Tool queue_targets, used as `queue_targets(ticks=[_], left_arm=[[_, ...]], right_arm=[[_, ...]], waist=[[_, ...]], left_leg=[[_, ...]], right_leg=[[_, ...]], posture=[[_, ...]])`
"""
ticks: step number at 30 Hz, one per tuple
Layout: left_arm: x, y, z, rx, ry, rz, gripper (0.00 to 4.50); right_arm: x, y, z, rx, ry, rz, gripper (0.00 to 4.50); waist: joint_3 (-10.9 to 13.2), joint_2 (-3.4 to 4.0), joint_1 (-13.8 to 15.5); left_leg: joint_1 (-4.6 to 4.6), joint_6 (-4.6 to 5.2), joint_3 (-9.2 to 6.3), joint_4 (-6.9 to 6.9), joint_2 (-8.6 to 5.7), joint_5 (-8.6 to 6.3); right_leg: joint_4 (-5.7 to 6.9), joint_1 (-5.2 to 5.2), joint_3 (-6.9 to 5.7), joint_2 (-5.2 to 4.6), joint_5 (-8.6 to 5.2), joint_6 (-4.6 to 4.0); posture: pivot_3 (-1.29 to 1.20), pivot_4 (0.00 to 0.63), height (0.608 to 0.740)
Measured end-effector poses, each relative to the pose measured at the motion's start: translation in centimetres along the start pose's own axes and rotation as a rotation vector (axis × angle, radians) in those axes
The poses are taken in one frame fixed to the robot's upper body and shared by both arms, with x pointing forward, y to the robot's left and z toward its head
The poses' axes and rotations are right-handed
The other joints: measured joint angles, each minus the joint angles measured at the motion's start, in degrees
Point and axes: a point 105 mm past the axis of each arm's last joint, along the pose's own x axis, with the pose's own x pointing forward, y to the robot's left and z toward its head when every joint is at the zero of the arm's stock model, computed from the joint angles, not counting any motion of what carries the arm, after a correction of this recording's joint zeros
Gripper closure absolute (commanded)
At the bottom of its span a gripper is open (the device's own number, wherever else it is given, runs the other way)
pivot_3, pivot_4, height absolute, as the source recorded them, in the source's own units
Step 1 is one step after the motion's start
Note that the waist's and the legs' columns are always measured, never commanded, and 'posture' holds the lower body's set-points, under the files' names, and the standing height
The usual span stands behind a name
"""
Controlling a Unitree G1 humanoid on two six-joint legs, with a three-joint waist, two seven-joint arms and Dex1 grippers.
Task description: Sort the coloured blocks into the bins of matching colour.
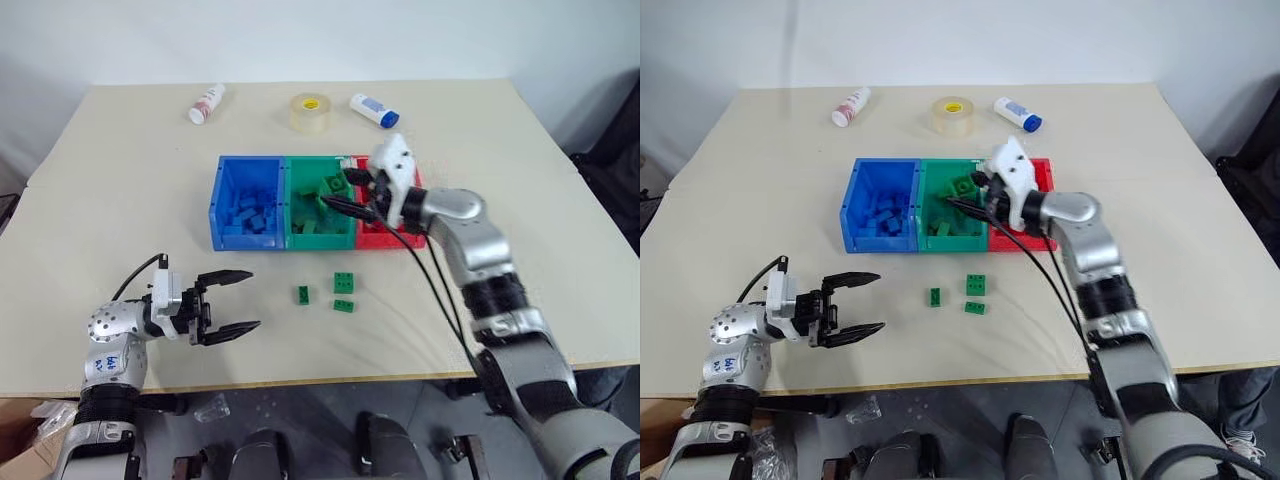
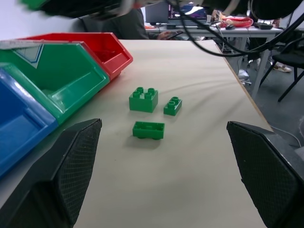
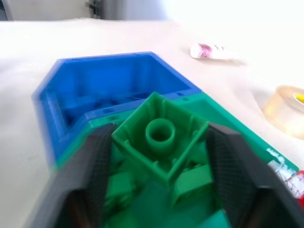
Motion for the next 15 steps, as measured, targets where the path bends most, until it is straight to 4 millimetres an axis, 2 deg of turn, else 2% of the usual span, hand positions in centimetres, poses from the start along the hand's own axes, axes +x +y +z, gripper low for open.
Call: queue_targets(ticks=[1,5,8,12,15], left_arm=[[0.0,0.0,0.0,0.001,-0.001,0.0,0.0],[0.1,0.0,0.0,0.003,-0.003,0.0,0.0],[0.1,-0.1,0.0,0.004,-0.006,-0.001,0.0],[0.2,-0.2,-0.1,-0.002,-0.009,-0.002,0.0],[0.5,-0.1,-0.1,-0.004,-0.014,-0.013,0.0]], right_arm=[[0.1,-0.1,-0.4,0.001,0.006,-0.003,0.07],[-0.1,-0.1,-1.0,-0.007,0.017,0.004,0.03],[-1.1,-0.1,-1.1,-0.027,0.019,0.022,0.03],[-4.2,1.2,-2.3,-0.03,0.037,0.095,0.03],[-8.7,3.6,-3.4,-0.02,0.073,0.218,0.03]], waist=[[0.0,0.0,0.0],[0.0,0.01,-0.4],[0.0,0.01,-0.3],[0.0,0.01,0.1],[0.0,0.01,0.8]], left_leg=[[0.0,0.0,0.0,0.0,0.0,0.0],[0.02,-0.02,0.01,-0.01,0.02,0.01],[0.03,-0.03,0.01,-0.01,0.04,0.01],[0.01,-0.05,0.0,0.0,0.03,-0.02],[-0.01,-0.05,-0.01,0.01,0.03,-0.06]], right_leg=[[-0.01,0.0,-0.01,0.0,0.0,0.0],[-0.01,0.0,0.0,0.01,0.0,0.0],[0.01,0.0,-0.01,0.02,0.0,0.0],[-0.04,0.01,0.0,0.01,0.0,0.01],[-0.09,0.01,-0.01,0.01,0.0,0.01]], posture=[[0.0,0.15,0.74],[0.0,0.15,0.74],[0.0,0.15,0.74],[0.0,0.15,0.74],[0.0,0.15,0.74]])
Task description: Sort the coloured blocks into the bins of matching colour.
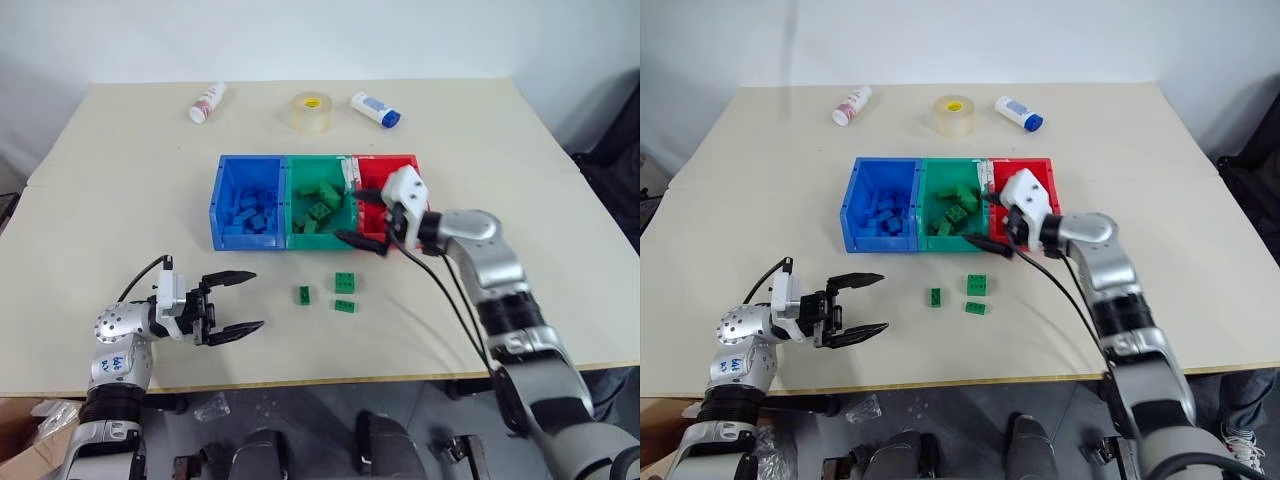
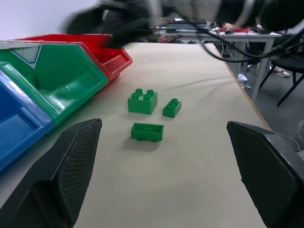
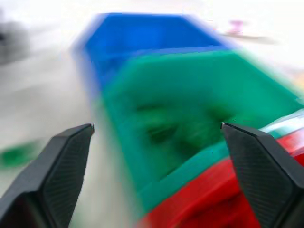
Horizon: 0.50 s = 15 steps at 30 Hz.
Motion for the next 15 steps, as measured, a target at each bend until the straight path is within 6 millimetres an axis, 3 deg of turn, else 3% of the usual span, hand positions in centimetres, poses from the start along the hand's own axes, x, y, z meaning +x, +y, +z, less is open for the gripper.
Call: queue_targets(ticks=[5,11,15], left_arm=[[0.2,0.3,-0.1,-0.008,0.0,-0.016,0.0],[0.1,0.7,-0.1,-0.01,0.005,-0.03,0.0],[-0.1,1.0,-0.2,-0.015,0.009,-0.022,0.0]], right_arm=[[-7.0,3.4,-1.8,0.073,0.112,0.035,0.03],[-14.6,5.1,-3.8,0.176,0.29,-0.079,0.03],[-17.1,5.2,-3.5,0.183,0.329,-0.137,0.03]], waist=[[0.0,0.0,0.7],[0.0,-0.03,0.8],[0.0,-0.04,0.6]], left_leg=[[0.05,0.02,0.01,0.04,0.0,-0.01],[0.09,0.02,0.01,0.04,0.01,-0.03],[0.17,0.02,0.02,0.04,0.02,-0.03]], right_leg=[[-0.03,0.03,0.02,0.0,0.0,0.0],[-0.06,0.08,0.01,0.0,0.0,0.0],[-0.04,0.11,0.03,0.0,0.0,-0.01]], posture=[[0.0,0.15,0.74],[0.0,0.15,0.74],[0.0,0.15,0.74]])
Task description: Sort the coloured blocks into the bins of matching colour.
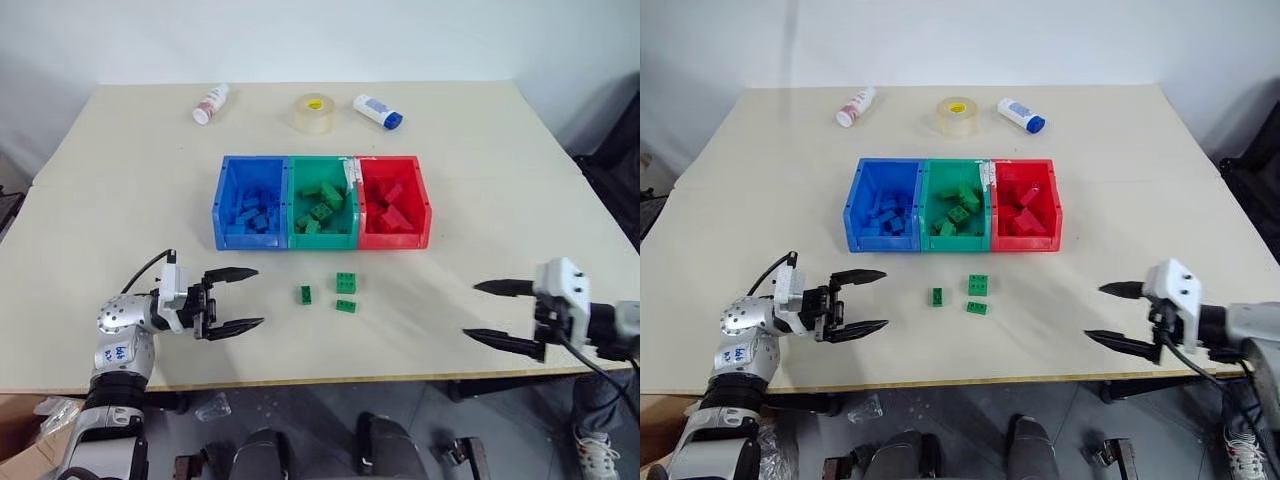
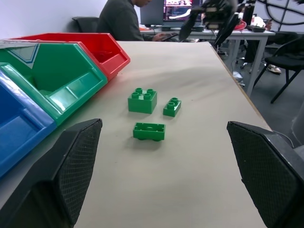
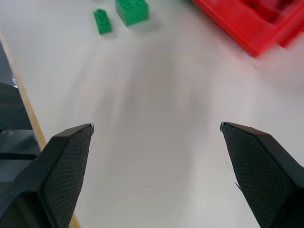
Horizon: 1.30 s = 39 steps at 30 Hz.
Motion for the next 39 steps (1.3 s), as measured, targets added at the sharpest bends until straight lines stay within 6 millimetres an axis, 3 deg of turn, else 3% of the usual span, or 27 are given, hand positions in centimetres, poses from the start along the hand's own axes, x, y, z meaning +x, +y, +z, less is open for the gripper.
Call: queue_targets(ticks=[5,10,13,17,21,26,29,36,39], left_arm=[[0.1,0.4,0.3,0.009,0.003,0.0,0.0],[0.1,0.8,0.3,0.006,0.007,0.003,0.0],[0.3,0.8,0.4,0.014,0.007,-0.004,0.0],[0.2,0.2,0.2,0.013,0.012,-0.01,0.0],[-0.2,-0.2,0.1,0.016,0.021,0.008,0.0],[-0.8,-0.7,0.1,0.025,0.034,0.034,0.0],[-0.9,-1.0,0.1,0.027,0.038,0.049,0.0],[-1.0,-1.3,-0.1,0.017,0.041,0.063,0.0],[-1.0,-1.3,0.1,0.024,0.039,0.061,0.0]], right_arm=[[1.0,0.0,1.3,-0.036,-0.025,0.009,0.03],[5.8,0.6,3.6,-0.058,-0.12,0.087,0.03],[9.9,1.1,4.7,-0.064,-0.165,0.152,0.03],[14.1,1.1,4.8,-0.06,-0.163,0.189,0.03],[16.9,0.8,4.1,-0.054,-0.131,0.194,0.03],[18.6,0.4,4.5,-0.067,-0.142,0.193,0.03],[19.2,0.4,4.5,-0.07,-0.147,0.196,0.61],[19.3,0.6,4.5,-0.075,-0.148,0.208,2.98],[19.1,0.9,5.1,-0.088,-0.174,0.213,3.02]], waist=[[0.0,0.0,0.1],[0.0,-0.01,0.1],[0.0,-0.01,0.0],[0.0,-0.01,0.1],[0.0,-0.01,0.0],[0.0,0.0,-0.2],[0.0,0.0,-0.2],[0.0,0.0,-0.1],[0.0,0.01,-0.1]], left_leg=[[-0.01,0.0,0.0,0.03,0.0,0.0],[-0.03,0.0,-0.01,0.03,0.02,0.0],[-0.04,0.0,0.0,0.04,0.0,0.0],[-0.1,0.0,0.01,0.04,0.0,0.0],[-0.12,0.0,0.02,0.05,0.0,0.0],[-0.07,0.0,0.02,0.04,0.01,0.0],[-0.08,0.0,0.02,0.04,0.01,0.0],[-0.08,0.0,0.02,0.04,0.02,0.0],[-0.08,0.0,0.02,0.04,0.02,0.0]], right_leg=[[0.01,0.0,0.01,0.0,0.0,-0.01],[0.03,-0.03,-0.01,0.0,0.0,-0.02],[0.05,-0.04,-0.01,0.0,0.0,-0.02],[0.06,-0.06,-0.05,0.0,0.0,-0.02],[0.06,-0.07,-0.05,0.0,0.0,-0.02],[0.11,-0.07,-0.05,0.0,0.0,-0.02],[0.11,-0.06,-0.05,0.0,0.0,-0.02],[0.12,-0.07,-0.05,0.0,0.0,-0.02],[0.12,-0.08,-0.04,0.0,0.0,-0.02]], posture=[[0.0,0.15,0.74],[0.0,0.15,0.74],[0.0,0.15,0.74],[0.0,0.15,0.74],[0.0,0.15,0.74],[0.0,0.15,0.74],[0.0,0.15,0.74],[0.0,0.15,0.74],[0.0,0.15,0.74]])
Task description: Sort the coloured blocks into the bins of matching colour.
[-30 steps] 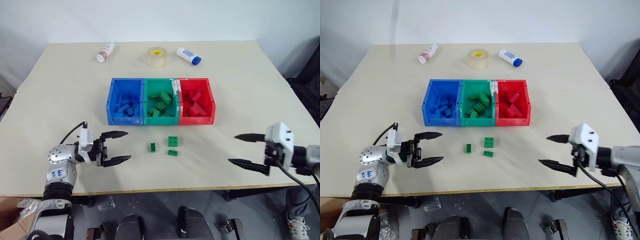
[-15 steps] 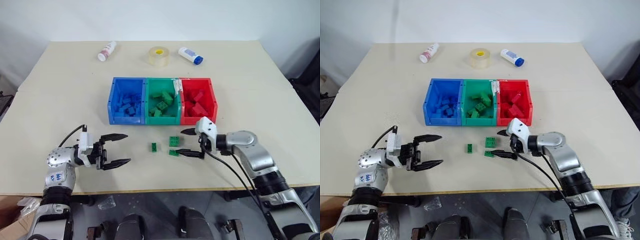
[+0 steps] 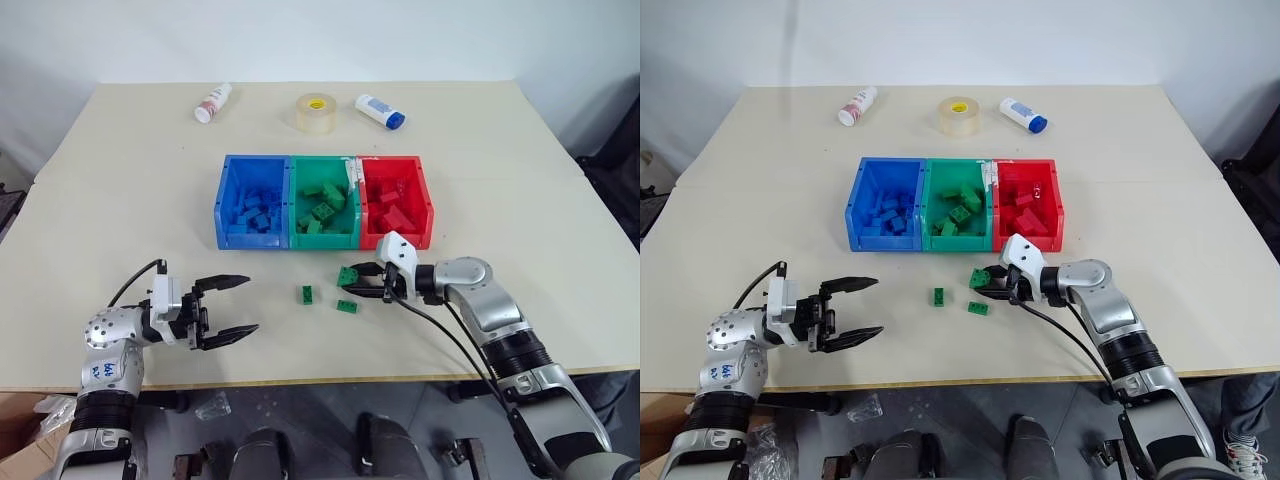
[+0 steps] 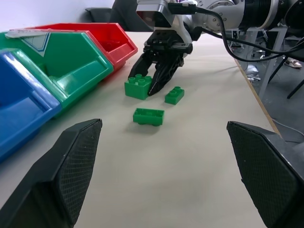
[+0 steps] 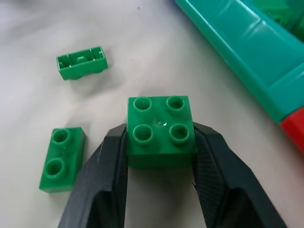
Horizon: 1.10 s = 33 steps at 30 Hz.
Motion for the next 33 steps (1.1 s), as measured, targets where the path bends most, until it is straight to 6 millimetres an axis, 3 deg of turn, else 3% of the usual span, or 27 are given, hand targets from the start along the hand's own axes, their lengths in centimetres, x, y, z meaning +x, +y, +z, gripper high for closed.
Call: queue_targets(ticks=[6,11,13,17,22,28,33], left_arm=[[0.0,0.0,0.0,-0.003,0.0,0.002,0.0],[0.2,0.1,0.0,-0.003,-0.007,0.006,0.0],[0.3,0.1,0.0,-0.001,-0.013,0.005,0.0],[0.5,0.2,0.2,0.009,-0.02,0.003,0.0],[0.7,0.3,0.3,0.014,-0.028,0.0,0.0],[1.2,0.4,0.0,-0.003,-0.042,-0.02,0.0],[1.8,0.5,-0.1,-0.007,-0.051,-0.053,0.0]], right_arm=[[-0.7,-0.9,4.6,-0.067,-0.113,-0.03,3.02],[-0.4,-4.2,10.4,-0.161,-0.224,-0.13,3.02],[0.2,-5.4,11.3,-0.169,-0.238,-0.168,3.02],[1.6,-8.0,10.2,-0.128,-0.178,-0.268,1.67],[2.2,-8.4,9.0,-0.118,-0.153,-0.283,0.04],[1.0,-7.6,9.0,-0.153,-0.174,-0.248,0.04],[-2.4,-4.1,6.9,-0.158,-0.159,-0.132,0.04]], waist=[[0.0,0.0,0.0],[0.0,0.01,-0.4],[0.0,0.0,-0.5],[0.0,0.01,-0.6],[0.0,0.02,-1.3],[0.0,0.02,-1.5],[0.0,0.02,-0.8]], left_leg=[[0.0,0.0,0.0,0.0,0.0,0.0],[0.02,-0.01,0.03,-0.02,0.02,0.0],[0.02,-0.01,0.05,-0.04,0.02,0.0],[0.0,-0.01,0.07,-0.04,0.01,0.0],[0.0,-0.01,0.09,-0.07,0.01,0.0],[0.01,-0.02,0.09,-0.09,0.02,0.01],[-0.02,-0.01,0.07,-0.08,0.01,-0.01]], right_leg=[[0.0,-0.02,0.0,0.0,0.0,0.0],[0.07,-0.04,0.0,0.01,-0.02,-0.03],[0.06,-0.04,0.0,0.01,-0.02,-0.03],[0.06,-0.04,0.0,0.01,-0.01,-0.03],[0.05,-0.05,0.0,0.01,-0.01,-0.02],[0.04,-0.05,0.0,0.01,-0.02,-0.02],[-0.05,-0.03,0.0,0.01,-0.01,-0.01]], posture=[[0.0,0.15,0.74],[0.0,0.15,0.74],[0.0,0.15,0.74],[0.0,0.15,0.74],[0.0,0.15,0.74],[0.0,0.15,0.74],[0.0,0.15,0.74]])
